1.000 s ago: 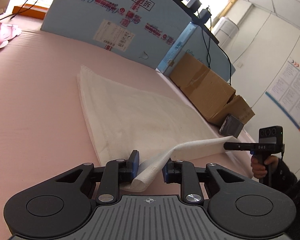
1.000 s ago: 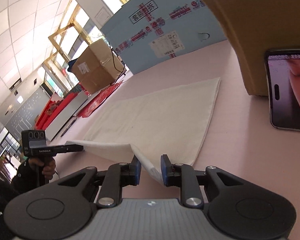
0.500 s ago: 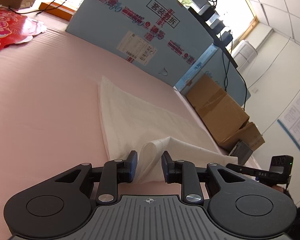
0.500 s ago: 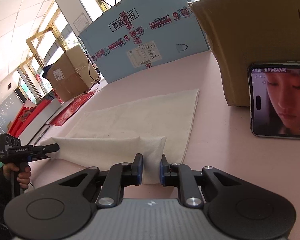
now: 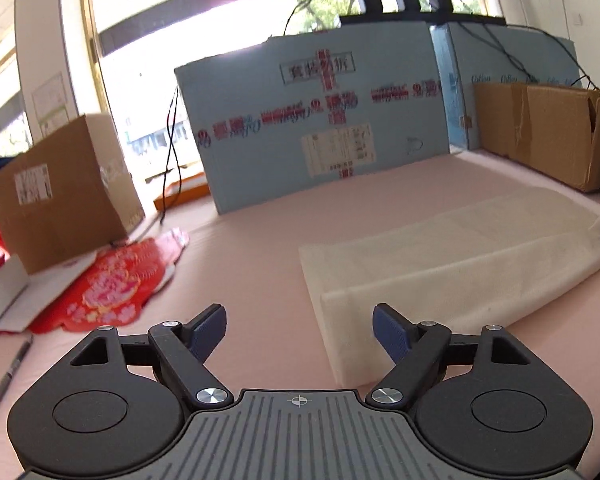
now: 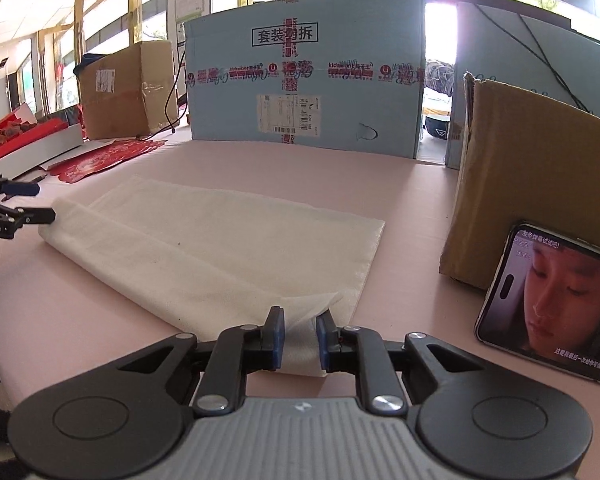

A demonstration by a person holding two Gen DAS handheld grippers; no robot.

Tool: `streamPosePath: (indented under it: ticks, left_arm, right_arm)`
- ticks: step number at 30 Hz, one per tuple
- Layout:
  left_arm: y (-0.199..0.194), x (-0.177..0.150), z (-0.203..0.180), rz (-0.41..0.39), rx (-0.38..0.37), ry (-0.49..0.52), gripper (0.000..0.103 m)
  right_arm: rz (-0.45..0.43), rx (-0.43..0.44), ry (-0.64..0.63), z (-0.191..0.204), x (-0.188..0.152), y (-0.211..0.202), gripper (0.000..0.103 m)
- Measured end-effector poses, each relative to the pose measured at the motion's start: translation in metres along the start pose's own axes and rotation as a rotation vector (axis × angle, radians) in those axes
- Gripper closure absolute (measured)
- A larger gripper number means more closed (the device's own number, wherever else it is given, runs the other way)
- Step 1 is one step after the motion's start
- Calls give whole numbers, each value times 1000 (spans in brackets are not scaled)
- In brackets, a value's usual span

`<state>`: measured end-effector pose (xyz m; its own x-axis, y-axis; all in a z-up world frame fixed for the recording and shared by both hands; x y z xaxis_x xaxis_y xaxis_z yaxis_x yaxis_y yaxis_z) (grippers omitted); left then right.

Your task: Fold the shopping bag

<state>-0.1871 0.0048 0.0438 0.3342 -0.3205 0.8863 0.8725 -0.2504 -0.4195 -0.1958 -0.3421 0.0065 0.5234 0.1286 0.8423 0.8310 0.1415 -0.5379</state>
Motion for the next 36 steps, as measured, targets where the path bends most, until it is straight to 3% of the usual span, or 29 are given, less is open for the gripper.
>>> streamPosePath:
  ticks: [5,7,9,11,14,18,22,25,29,36]
  left_arm:
    - [0,17,-37,-116,-72,63,21]
    - [11,19,-57,-86,-161,61,32]
    - [26,17,-74,-25,-240,77,57]
    - [38,12,-84,37,-274,101,62]
    - [51,5,-86,126,-273,111,62]
    - [49,-1,-83,127,-271,83,59]
    - [49,-4,-83,119,-263,76,57]
    - [49,-5,-79,116,-251,60,47]
    - [50,-5,-76,118,-240,40,40]
    - [49,-6,-74,116,-236,29,37]
  right_arm:
    - [-9,0,-11,0,-1,-2,84]
    - [-11,1,-15,0,0,-2,84]
    - [-12,2,-19,0,1,-1,83]
    - [-13,2,-22,1,1,-2,83]
    - [-17,2,-13,0,1,-2,83]
    - [-19,-27,20,-4,-1,-4,73]
    - [-17,-85,56,-12,-6,-9,72]
    - [-22,-148,81,-20,-11,-18,70]
    - [-56,-187,128,-29,-17,-34,51]
    - [-78,-211,26,-18,-22,-51,45]
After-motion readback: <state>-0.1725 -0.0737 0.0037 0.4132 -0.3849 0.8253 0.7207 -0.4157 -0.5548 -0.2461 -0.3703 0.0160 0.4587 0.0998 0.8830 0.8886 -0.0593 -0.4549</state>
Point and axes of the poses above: each gripper's, at about its wrist camera, not at the fingertips, and y roughly the way its jaws point, z to its left, x to its top, the point moved 1 cm from there along y, roughly the way its jaws point, and after that the axes turned 9 degrees about -x, right-handed, at the moved point
